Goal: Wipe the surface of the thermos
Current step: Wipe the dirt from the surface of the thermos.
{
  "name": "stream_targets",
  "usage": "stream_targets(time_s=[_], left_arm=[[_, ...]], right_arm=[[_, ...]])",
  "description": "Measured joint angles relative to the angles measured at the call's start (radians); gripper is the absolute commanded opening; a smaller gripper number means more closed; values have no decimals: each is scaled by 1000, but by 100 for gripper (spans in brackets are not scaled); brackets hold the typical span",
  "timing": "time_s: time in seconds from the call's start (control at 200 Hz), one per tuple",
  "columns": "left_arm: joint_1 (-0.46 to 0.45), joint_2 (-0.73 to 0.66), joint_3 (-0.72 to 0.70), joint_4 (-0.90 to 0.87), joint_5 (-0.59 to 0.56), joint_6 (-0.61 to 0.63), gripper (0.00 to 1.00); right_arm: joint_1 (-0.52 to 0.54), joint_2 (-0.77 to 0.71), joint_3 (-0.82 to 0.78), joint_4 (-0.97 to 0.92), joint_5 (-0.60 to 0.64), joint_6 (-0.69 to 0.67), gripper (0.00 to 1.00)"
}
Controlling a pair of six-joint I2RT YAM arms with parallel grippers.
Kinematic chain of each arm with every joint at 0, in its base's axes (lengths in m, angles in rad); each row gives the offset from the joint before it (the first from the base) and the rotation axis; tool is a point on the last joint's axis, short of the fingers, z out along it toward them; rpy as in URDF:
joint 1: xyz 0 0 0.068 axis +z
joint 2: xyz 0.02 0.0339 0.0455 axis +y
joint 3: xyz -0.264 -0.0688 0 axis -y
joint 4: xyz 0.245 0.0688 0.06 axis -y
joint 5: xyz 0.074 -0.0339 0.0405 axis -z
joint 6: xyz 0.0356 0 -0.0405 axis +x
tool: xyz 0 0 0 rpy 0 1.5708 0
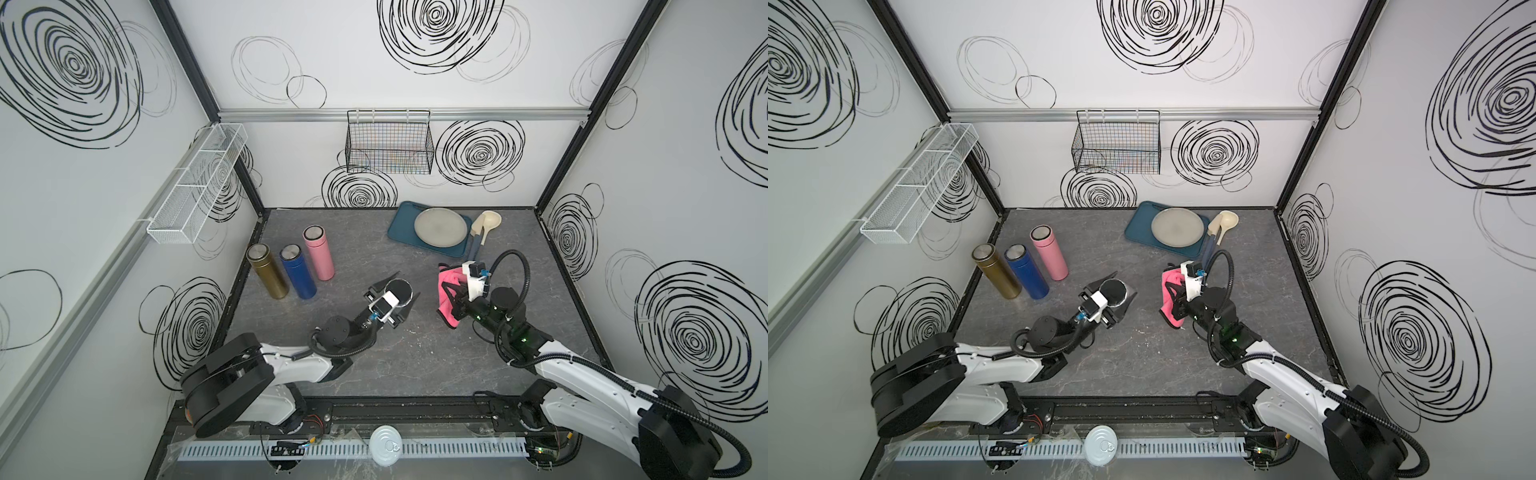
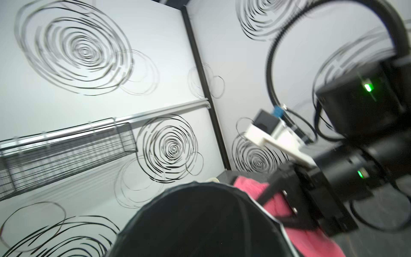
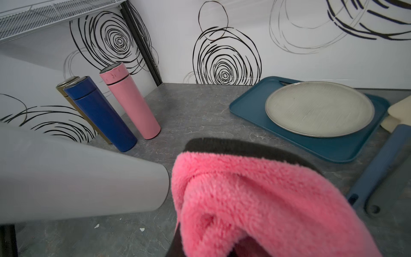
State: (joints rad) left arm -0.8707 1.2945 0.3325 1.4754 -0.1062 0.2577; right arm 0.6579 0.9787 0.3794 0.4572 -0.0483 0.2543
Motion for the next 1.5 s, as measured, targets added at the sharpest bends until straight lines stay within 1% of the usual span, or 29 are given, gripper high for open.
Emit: stream_targets(time_s=[0.07,0.13,0.255,0.38,0.515,0.66,0.886,1.031,1.096,1.301,1.356,1.501], left_arm=[[7,-79,1,0,-86,-106,0],[11,-156,10,-47,-155,-203,0],[14,-303,101,-277,-278,-412,0],[14,-393,158,-413,-329,-578,0],[14,-423,164,-511,-356,-691,0],[14,-405,175,-613,-391,-749,0],[14,-401,208,-663,-405,-779,0],[23,-398,219,-675,-402,-784,0],[25,-397,220,-679,-401,-785,0],[26,-388,223,-679,-396,-791,0],[27,-385,225,-680,-396,-791,0],[34,-385,229,-688,-394,-786,0]], right_arm=[[19,21,-11,27,-8,0,0],[59,53,-14,57,-14,-4,0],[164,127,-14,133,-42,-39,0],[234,199,-11,223,-75,-67,0],[265,263,4,285,-103,-87,0],[269,252,6,316,-111,-96,0],[237,211,6,311,-106,-95,0],[294,207,6,308,-94,-115,0],[301,206,6,306,-85,-121,0],[242,157,-5,302,-95,-106,0],[257,156,-5,299,-84,-107,0],[337,165,1,260,-52,-135,0]])
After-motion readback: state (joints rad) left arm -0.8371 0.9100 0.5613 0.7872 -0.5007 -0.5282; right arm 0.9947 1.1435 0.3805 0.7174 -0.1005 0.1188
